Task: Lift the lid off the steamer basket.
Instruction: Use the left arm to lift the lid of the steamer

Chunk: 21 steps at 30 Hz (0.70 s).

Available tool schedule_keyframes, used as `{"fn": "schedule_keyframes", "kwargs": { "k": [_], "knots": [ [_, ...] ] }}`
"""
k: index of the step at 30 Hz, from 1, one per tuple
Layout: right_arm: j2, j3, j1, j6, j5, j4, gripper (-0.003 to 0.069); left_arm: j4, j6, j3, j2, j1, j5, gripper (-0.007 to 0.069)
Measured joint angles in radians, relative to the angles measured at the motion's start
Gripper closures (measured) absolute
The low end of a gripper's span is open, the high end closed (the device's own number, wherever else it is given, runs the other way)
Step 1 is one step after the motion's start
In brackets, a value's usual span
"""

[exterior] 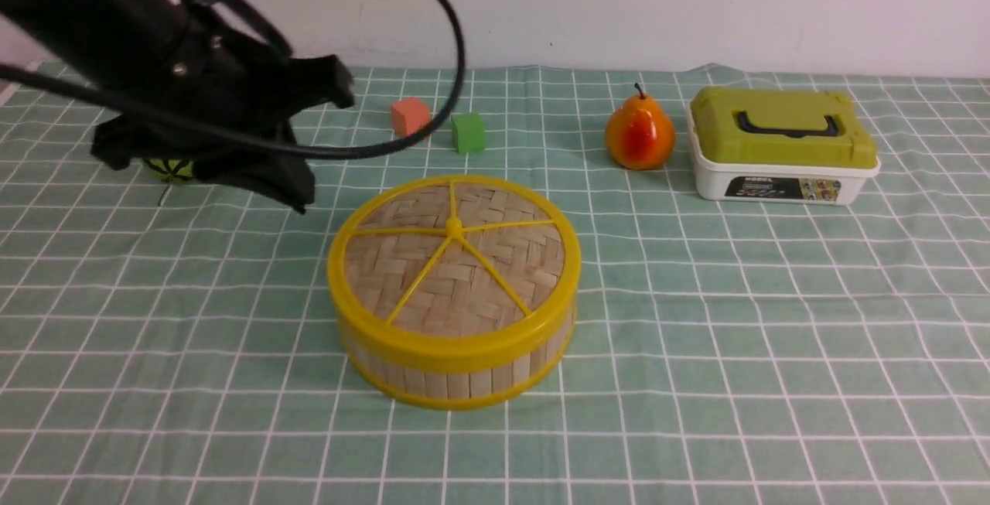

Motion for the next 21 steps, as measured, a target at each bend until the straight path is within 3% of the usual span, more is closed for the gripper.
{"fn": "schedule_keyframes", "kwargs": {
  "k": [12,18,21],
  "knots": [
    [0.0,0.0,0.0,0.0,0.0,0.0,0.0418,0.076,-0.018,-0.301,0.323,-0.123,0.047,0.0636],
    [0.0,0.0,0.0,0.0,0.0,0.0,0.0418,0.166,-0.018,-0.347,0.419,-0.125,0.01,0.054],
    [0.0,0.0,0.0,0.0,0.0,0.0,0.0419,0.184,-0.018,-0.347,0.459,-0.124,-0.05,0.044]
  ]
}}
